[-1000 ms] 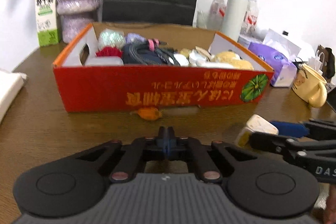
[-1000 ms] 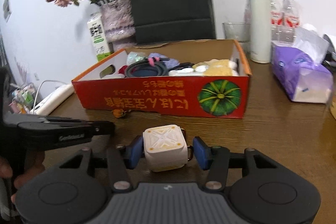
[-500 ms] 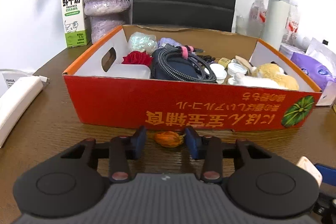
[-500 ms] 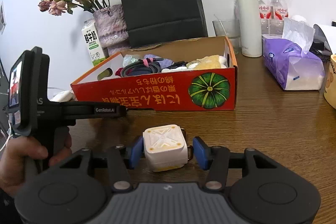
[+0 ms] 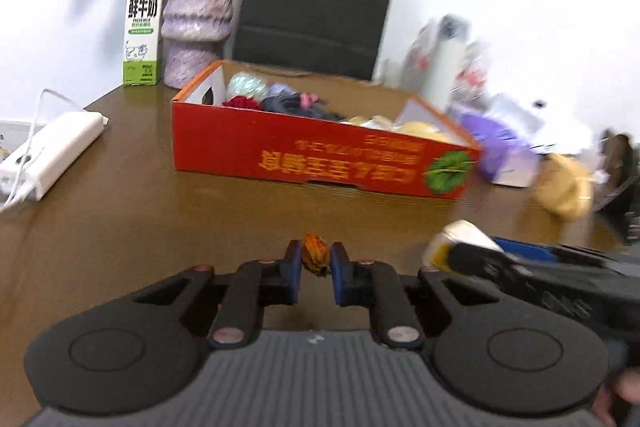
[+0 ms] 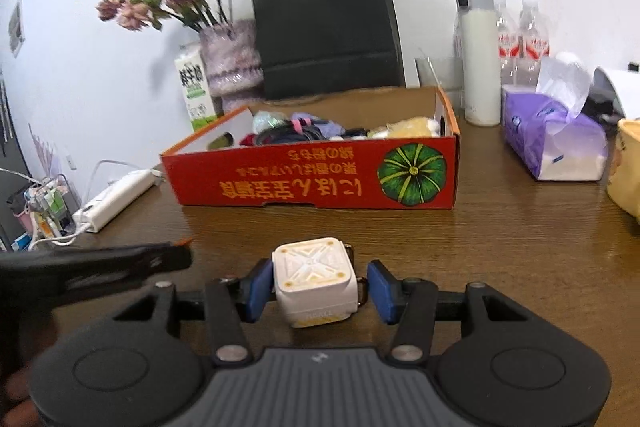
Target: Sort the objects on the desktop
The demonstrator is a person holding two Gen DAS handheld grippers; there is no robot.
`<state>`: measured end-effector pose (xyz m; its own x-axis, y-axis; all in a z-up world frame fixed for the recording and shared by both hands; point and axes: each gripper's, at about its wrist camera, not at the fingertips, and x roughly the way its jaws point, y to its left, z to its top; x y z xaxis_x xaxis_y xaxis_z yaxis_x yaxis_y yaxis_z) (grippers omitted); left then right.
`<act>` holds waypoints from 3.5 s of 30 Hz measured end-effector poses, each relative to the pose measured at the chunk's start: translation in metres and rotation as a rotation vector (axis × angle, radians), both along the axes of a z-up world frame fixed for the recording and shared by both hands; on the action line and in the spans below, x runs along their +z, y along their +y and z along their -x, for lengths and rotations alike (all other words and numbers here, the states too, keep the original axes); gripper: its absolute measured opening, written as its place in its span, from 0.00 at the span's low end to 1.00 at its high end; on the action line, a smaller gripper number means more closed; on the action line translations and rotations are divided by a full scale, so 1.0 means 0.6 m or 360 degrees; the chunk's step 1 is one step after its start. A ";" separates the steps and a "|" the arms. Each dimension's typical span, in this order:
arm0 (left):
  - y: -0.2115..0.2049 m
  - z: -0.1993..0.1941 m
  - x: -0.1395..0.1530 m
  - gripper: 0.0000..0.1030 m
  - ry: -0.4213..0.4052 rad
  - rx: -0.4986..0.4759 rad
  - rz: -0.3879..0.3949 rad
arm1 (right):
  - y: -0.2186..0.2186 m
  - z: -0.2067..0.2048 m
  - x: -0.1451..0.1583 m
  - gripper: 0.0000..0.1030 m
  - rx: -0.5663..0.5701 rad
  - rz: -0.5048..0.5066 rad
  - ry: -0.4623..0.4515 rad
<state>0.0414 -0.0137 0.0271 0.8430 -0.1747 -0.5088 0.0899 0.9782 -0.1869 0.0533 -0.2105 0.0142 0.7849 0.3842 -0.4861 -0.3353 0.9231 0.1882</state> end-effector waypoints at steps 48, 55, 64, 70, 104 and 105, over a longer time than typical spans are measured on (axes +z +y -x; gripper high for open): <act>-0.014 -0.046 0.208 0.16 -0.0398 -0.0135 -0.0132 | -0.067 0.037 0.219 0.49 -0.0151 -0.0043 -0.0388; 0.019 -0.270 0.172 0.16 -0.0030 -0.0256 0.0004 | -0.030 -0.201 0.212 0.49 -0.0045 -0.0111 -0.0065; -0.017 -0.425 0.117 0.16 0.0157 -0.0204 -0.0057 | 0.007 -0.418 0.111 0.49 -0.0165 0.0037 0.0215; -0.056 -0.551 0.104 0.16 0.0259 -0.0200 -0.0097 | 0.005 -0.520 0.095 0.51 -0.0222 0.0118 0.0312; -0.016 -0.100 0.080 1.00 0.0184 0.0168 -0.0391 | -0.023 -0.130 0.111 0.89 -0.0213 0.0077 0.0191; -0.018 -0.071 0.064 1.00 0.0182 0.0158 -0.0401 | -0.020 -0.101 0.097 0.89 -0.0211 0.0086 0.0179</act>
<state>0.0839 -0.0244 0.0657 0.7844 0.0497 -0.6183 -0.0164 0.9981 0.0595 0.1137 -0.2228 0.0722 0.7665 0.2518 -0.5908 -0.1895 0.9676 0.1667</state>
